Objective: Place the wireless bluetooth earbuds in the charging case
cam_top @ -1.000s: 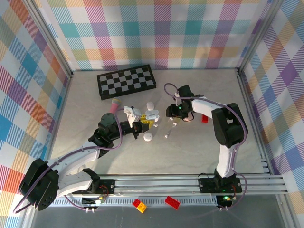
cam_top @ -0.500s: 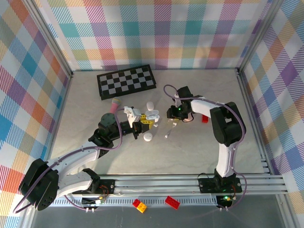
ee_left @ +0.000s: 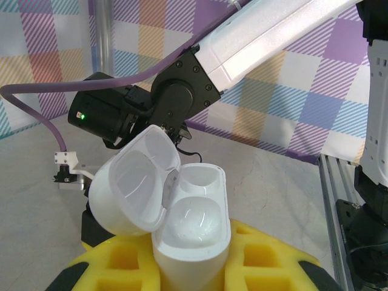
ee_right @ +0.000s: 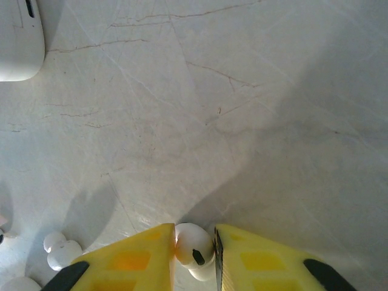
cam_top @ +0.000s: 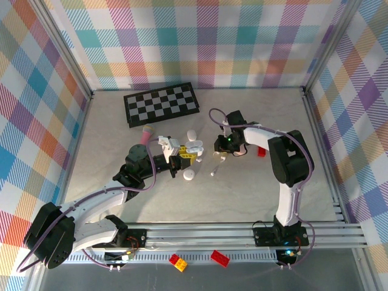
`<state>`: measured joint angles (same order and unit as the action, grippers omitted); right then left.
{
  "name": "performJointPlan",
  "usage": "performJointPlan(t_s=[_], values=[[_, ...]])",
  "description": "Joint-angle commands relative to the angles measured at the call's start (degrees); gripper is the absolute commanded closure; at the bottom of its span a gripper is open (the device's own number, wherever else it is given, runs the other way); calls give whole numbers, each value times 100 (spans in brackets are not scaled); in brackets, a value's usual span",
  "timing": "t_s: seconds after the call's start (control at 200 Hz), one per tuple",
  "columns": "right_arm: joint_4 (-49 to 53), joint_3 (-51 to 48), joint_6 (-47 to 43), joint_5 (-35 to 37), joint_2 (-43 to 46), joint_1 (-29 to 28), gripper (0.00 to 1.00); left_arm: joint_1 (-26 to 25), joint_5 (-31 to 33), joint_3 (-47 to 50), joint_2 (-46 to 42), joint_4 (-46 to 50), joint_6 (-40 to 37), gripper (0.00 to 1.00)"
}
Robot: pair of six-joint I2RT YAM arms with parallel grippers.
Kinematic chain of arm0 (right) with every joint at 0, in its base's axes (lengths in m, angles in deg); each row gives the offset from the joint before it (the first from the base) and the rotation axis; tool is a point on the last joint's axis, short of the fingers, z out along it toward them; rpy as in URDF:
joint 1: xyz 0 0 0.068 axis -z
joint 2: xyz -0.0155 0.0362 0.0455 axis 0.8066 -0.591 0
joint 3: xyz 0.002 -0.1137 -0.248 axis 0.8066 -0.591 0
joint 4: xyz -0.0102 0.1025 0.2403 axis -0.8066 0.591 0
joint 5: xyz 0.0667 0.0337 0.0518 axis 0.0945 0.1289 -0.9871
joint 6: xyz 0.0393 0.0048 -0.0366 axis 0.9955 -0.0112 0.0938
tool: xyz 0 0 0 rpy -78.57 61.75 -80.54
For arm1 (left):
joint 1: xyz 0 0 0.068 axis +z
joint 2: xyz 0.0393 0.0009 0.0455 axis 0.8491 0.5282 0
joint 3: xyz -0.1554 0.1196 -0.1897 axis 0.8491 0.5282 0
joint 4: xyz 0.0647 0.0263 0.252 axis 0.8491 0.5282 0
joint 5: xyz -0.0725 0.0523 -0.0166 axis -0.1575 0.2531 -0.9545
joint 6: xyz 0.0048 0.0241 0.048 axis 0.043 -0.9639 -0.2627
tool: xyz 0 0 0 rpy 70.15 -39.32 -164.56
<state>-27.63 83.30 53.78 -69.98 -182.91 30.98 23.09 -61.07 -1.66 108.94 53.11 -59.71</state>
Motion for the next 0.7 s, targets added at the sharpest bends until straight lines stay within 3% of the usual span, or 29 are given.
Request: performJointPlan(t_s=[0.0, 0.495, 0.695], values=[[7, -79, -101, -70, 39, -10, 78, 59, -146, -61, 9, -137, -67, 96], [-554, -483, -257, 82, 534, -15, 81, 62, -84, -48, 84, -163, -80, 96], [-532, -451, -198, -124, 381, -13, 68, 63, -99, -45, 97, -162, -71, 96]])
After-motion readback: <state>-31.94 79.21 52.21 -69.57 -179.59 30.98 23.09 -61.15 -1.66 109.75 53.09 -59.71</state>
